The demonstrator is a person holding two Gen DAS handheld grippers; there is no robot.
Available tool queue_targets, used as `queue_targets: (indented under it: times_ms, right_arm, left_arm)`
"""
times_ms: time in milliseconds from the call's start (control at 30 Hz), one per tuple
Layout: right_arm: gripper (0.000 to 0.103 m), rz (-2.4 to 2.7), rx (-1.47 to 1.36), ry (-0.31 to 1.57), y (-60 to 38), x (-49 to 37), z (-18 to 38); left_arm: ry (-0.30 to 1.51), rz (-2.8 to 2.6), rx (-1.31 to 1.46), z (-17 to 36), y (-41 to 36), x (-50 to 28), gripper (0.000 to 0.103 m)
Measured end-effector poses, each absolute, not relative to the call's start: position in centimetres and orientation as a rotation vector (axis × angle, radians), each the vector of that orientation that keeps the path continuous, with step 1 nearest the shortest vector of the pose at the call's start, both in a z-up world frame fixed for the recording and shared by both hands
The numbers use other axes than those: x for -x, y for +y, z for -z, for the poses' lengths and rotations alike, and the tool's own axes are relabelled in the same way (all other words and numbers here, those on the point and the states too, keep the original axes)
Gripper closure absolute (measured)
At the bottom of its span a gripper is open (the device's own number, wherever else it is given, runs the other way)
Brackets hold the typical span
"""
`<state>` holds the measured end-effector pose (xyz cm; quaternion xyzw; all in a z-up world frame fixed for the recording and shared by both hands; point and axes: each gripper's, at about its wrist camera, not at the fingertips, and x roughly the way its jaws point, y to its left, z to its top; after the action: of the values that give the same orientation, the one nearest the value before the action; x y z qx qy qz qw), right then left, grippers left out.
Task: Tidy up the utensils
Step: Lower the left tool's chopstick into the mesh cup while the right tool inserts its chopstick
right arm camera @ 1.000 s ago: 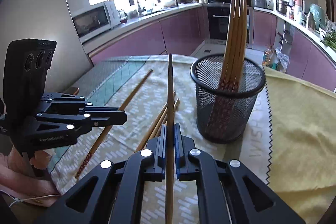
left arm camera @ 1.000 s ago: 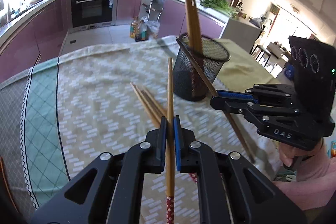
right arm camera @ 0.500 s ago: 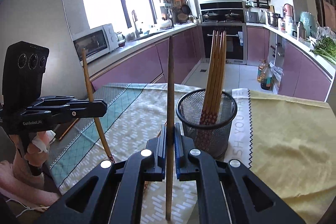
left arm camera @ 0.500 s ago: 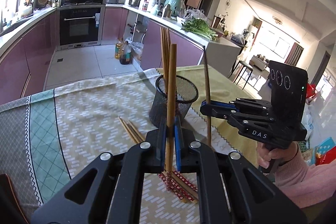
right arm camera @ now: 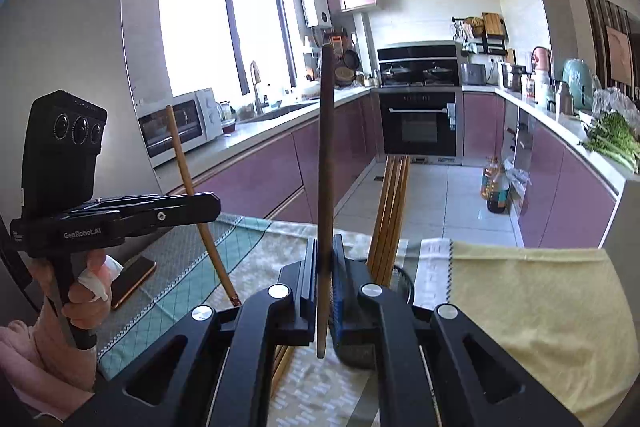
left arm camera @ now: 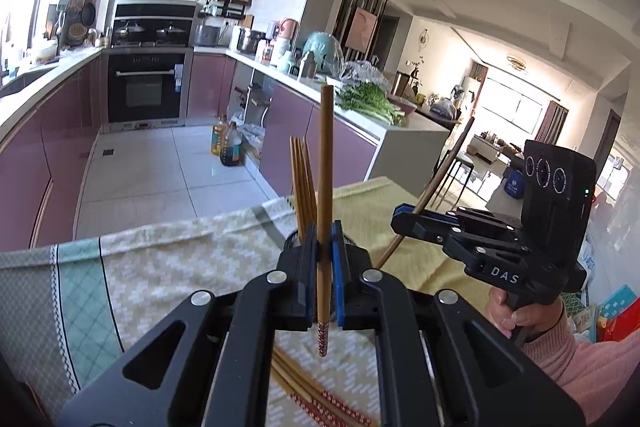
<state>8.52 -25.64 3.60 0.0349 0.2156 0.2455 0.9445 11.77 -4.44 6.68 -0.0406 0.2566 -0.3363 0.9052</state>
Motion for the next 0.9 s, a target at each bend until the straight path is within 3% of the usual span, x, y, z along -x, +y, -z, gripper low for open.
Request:
queue_targets:
  times_ms: [500, 900]
  right_arm:
    - [0.097, -0.451, -0.083, 0.317, -27.7, -10.3, -7.6]
    - [0.097, -0.436, -0.062, 0.5, -26.8, -13.4, -3.1]
  left_arm:
    - [0.415, 0.689, 0.067, -11.0, -8.2, -14.3, 0.096]
    - [0.597, 0.68, -0.05, -5.7, -11.2, -17.3, 0.096]
